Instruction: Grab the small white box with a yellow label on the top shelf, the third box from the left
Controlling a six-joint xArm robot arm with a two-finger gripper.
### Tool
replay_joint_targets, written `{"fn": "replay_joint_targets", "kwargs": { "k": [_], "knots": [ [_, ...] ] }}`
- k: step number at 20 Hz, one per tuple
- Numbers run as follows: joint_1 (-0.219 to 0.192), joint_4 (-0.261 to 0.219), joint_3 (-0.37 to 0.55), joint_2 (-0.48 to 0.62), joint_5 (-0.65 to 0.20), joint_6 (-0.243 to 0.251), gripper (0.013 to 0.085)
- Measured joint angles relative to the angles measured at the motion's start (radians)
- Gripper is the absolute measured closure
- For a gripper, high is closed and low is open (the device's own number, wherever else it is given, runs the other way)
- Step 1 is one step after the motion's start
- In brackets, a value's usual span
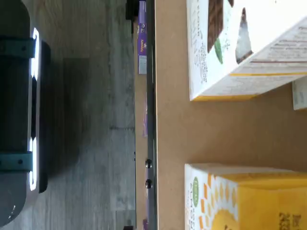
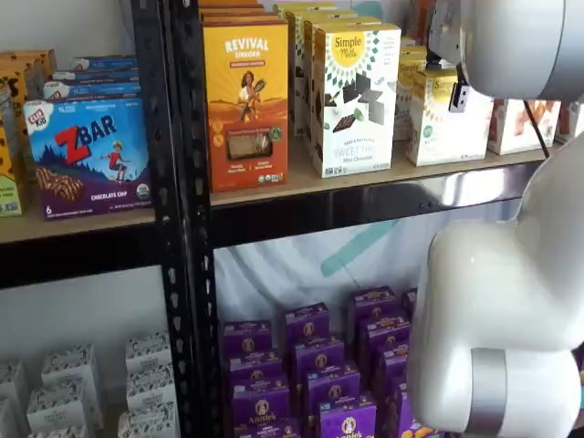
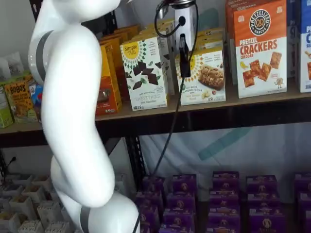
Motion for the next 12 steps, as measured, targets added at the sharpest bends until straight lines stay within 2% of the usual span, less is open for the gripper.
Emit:
{"fn": "replay_joint_targets", "kwargs": {
  "k": [8,11,12],
  "knots": [
    [-0.006,0.023,0.028,-0.017,-0.03,-0.005,0.013],
    [-0.012,0.037,0.04,-0.024,-0.047,-0.01,0.025],
    [-0.015,0.043,0.043,-0.027,-0.052,-0.012,0.025]
  ]
}}
